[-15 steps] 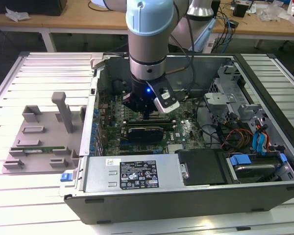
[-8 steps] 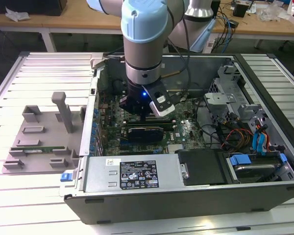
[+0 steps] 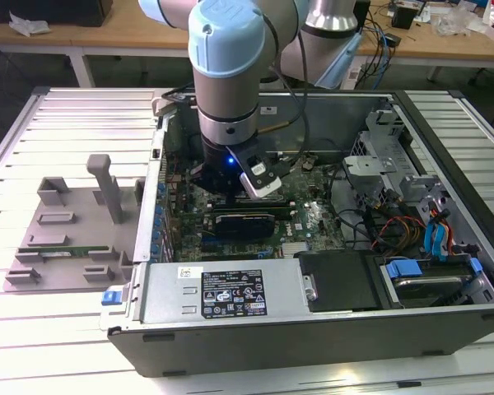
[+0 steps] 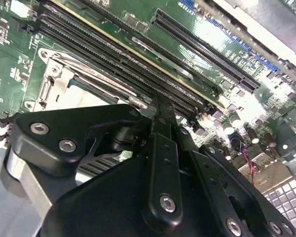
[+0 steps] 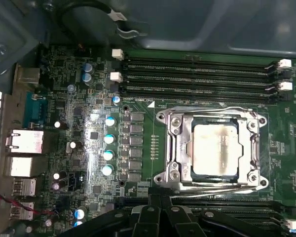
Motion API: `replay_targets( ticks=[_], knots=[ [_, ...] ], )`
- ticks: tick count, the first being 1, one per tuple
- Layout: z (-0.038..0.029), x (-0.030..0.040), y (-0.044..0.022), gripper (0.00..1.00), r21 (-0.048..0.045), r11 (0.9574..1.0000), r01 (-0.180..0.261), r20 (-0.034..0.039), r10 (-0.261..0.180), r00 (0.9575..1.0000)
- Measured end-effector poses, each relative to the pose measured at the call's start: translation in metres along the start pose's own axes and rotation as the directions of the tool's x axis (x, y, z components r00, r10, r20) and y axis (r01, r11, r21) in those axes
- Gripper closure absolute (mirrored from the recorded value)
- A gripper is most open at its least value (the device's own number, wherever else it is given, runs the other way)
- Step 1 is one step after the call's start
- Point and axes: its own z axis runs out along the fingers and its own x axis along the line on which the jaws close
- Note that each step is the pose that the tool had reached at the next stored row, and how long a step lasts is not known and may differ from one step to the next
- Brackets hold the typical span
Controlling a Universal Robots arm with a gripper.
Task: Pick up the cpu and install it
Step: 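Install the second cpu locking lever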
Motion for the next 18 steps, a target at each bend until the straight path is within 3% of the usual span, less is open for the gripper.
replay_targets(
  ticks=[7,12,14,18],
  knots=[
    [0.0054,0.0021,0.0075,0.89,-0.0096,0.9998,0.018,-0.0016,-0.018,0.9998],
    [0.0083,0.0023,0.0075,0.89,-0.0099,0.9996,0.025,-0.0026,-0.025,0.9997],
    [0.0020,0.0020,0.0082,0.89,-0.0072,0.9996,0.026,-0.0024,-0.026,0.9997],
    [0.0012,-0.0031,0.0084,0.89,-0.0001,0.9997,0.026,-0.0043,-0.026,0.9996]
  ],
)
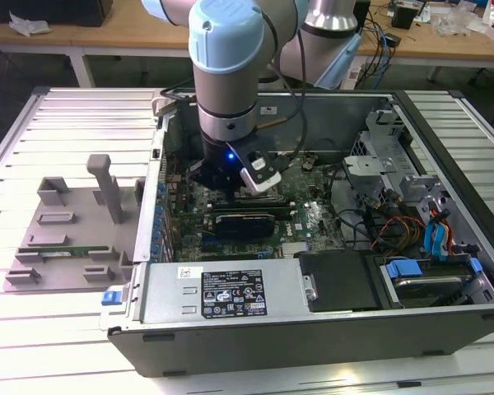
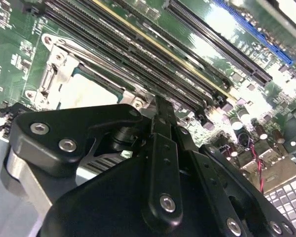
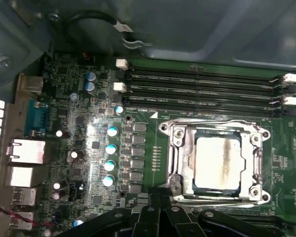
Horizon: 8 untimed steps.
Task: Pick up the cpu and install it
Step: 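Install the second cpu locking lever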
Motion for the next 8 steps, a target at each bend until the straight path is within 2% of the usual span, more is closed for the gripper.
replay_targets(
  ticks=[3,4,8],
  knots=[
    [0.0005,-0.0110,0.0004,0.89,0.0069,1.0000,0.000,-0.0071,0.001,1.0000],
    [0.0007,-0.0147,0.0009,0.89,0.0125,0.9999,0.000,-0.0093,0.001,1.0000],
    [0.0011,-0.0192,0.0023,0.89,0.0317,0.9995,0.000,-0.0120,0.000,0.9999]
  ],
)
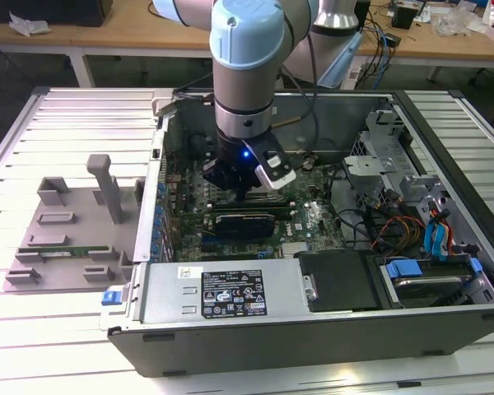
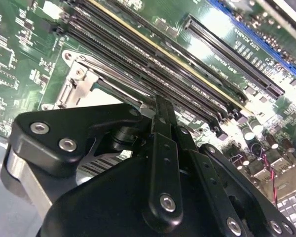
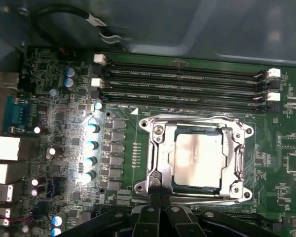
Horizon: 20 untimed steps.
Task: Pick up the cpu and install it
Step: 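Install the second cpu locking lever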
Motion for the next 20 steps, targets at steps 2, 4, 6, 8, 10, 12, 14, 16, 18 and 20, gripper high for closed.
replay_targets(
  ticks=[2,4,6,8,10,12,14,16,18,20],
  knots=[
    [0.0002,-0.0030,0.0010,0.89,0.0124,0.9999,0.000,-0.0019,0.000,1.0000],
    [0.0003,-0.0050,0.0021,0.89,0.0290,0.9996,0.001,-0.0031,-0.001,1.0000],
    [0.0008,-0.0100,0.0058,0.89,0.0507,0.9987,0.001,-0.0053,-0.001,1.0000],
    [0.0014,-0.0152,0.0113,0.89,0.0582,0.9983,0.001,-0.0070,-0.001,1.0000],
    [0.0022,-0.0169,0.0203,0.89,0.0583,0.9983,0.001,-0.0070,-0.001,1.0000],
    [0.0025,-0.0191,0.0249,0.89,0.0584,0.9983,0.002,-0.0071,-0.001,1.0000],
    [0.0020,-0.0238,0.0312,0.89,0.0594,0.9982,0.001,-0.0074,-0.001,1.0000],
    [-0.0009,-0.0253,0.0335,0.89,0.0614,0.9981,0.002,-0.0076,-0.001,1.0000],
    [-0.0026,-0.0273,0.0348,0.89,0.0631,0.9980,0.002,-0.0078,-0.001,1.0000],
    [-0.0069,-0.0293,0.0359,0.89,0.0644,0.9979,0.002,-0.0080,-0.001,1.0000]
  ],
)
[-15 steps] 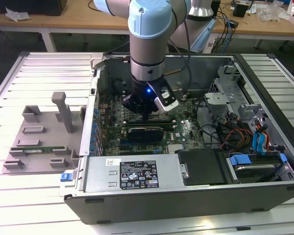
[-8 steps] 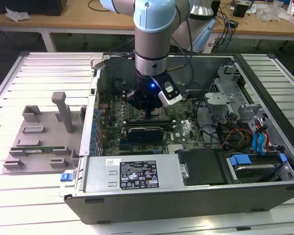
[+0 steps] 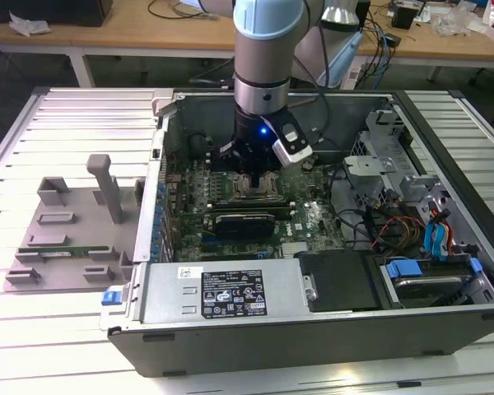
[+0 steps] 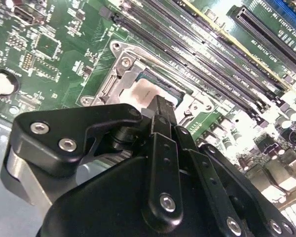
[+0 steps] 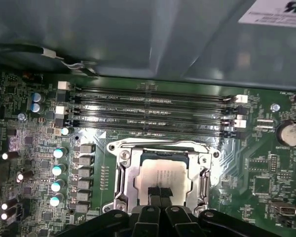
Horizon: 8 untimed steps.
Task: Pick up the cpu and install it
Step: 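Install the second cpu locking lever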
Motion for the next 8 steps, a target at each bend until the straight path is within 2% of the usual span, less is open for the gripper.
replay_targets(
  ticks=[2,4,8],
  knots=[
    [-0.0040,-0.0009,0.0009,0.89,0.0011,1.0000,0.000,0.0000,0.000,1.0000],
    [-0.0135,-0.0025,0.0026,0.89,0.0051,1.0000,0.000,-0.0003,0.000,1.0000],
    [-0.0240,-0.0040,0.0038,0.89,0.0101,0.9999,0.000,-0.0007,0.000,1.0000]
  ],
)
